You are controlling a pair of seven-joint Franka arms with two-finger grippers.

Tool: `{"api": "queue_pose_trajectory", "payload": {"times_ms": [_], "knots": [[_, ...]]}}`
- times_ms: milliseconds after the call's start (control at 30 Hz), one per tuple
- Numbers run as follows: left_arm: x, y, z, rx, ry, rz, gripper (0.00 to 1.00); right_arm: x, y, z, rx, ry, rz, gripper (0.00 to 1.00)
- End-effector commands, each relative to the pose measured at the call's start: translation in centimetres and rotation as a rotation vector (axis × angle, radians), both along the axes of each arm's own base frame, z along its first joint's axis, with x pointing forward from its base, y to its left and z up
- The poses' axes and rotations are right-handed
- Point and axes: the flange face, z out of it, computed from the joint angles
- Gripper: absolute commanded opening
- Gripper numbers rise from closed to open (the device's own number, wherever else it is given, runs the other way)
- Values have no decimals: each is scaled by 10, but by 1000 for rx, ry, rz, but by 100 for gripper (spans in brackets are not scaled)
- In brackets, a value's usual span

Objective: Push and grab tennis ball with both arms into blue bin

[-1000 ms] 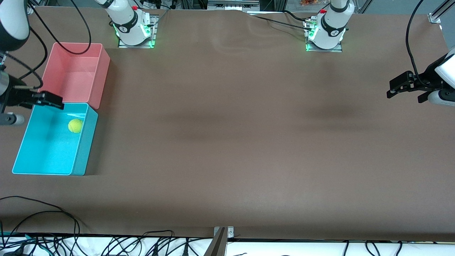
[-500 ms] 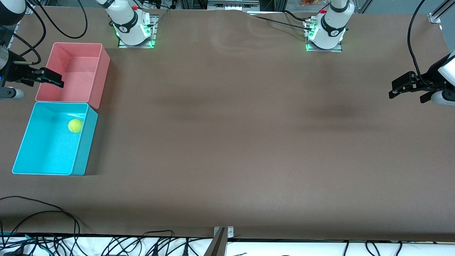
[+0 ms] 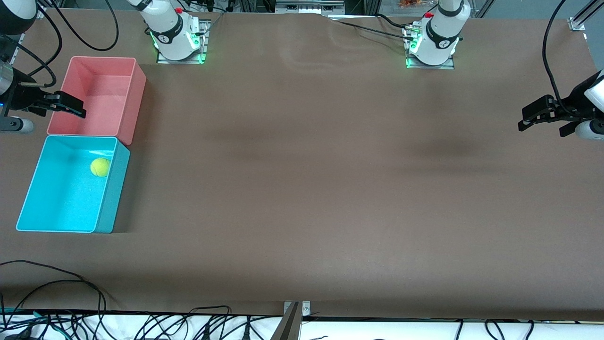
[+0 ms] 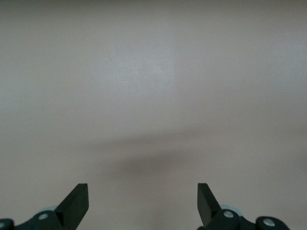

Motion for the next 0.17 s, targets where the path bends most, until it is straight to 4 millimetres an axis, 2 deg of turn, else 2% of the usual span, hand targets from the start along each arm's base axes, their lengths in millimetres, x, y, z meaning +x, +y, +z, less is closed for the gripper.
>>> {"api": "queue_pose_trajectory", "payload": {"times_ms": [0,133], "knots": [[-5,3,5,15,-11,-5,100,-2,0,0,17,-14,-3,100],[-5,2,5,15,-11,-6,100,-2,0,-2,20,-10,-4,100]]}}
